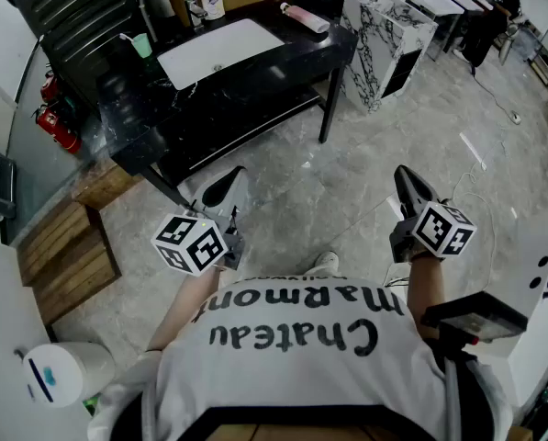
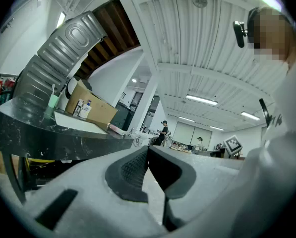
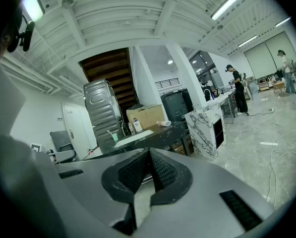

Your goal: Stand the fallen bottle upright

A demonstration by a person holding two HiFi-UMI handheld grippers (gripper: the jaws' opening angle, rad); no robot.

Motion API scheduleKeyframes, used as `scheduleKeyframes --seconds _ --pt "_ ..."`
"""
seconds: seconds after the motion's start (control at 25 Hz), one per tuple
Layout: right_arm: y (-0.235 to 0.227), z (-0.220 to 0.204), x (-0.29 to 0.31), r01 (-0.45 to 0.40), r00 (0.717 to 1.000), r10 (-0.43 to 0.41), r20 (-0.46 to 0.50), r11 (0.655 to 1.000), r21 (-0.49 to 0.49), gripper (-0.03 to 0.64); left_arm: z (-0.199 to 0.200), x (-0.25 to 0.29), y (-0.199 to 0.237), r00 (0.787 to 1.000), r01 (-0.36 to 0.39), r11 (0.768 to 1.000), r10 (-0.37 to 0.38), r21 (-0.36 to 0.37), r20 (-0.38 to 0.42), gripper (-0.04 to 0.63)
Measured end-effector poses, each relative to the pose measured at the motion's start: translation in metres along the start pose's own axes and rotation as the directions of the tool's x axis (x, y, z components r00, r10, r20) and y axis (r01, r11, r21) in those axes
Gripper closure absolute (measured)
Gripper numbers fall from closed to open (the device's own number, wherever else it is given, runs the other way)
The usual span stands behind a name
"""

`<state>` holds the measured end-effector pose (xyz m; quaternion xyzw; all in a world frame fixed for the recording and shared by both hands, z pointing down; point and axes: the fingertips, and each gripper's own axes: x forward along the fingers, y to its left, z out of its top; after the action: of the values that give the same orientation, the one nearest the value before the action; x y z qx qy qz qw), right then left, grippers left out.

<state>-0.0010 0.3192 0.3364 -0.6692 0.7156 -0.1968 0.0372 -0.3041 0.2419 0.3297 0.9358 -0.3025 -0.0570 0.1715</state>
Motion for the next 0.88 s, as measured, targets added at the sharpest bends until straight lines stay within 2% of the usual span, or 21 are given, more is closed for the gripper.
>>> scheduleKeyframes --seconds 0.44,0.68,0.88 --pt "0.014 -0.01 -0.015 0.02 1.0 -0.02 0.001 1.0 0.018 0.609 0.003 -0.013 0.001 1.0 0.028 1.0 -0.028 -0.008 -0.004 0.581" --pt "-0.011 -0.012 -0.008 0.041 0.999 -0.041 -0.005 0.992 0.115 0.607 0.002 0.001 0.006 1.0 0.016 0.999 -0.017 -0.043 -0.002 0.581" --pt "-0.02 -0.008 -0.01 0.076 0.997 -0.077 0.004 0.99 0.12 0.607 0.006 0.002 0.008 0.999 0.04 0.997 -0.039 -0.073 0.014 0.581"
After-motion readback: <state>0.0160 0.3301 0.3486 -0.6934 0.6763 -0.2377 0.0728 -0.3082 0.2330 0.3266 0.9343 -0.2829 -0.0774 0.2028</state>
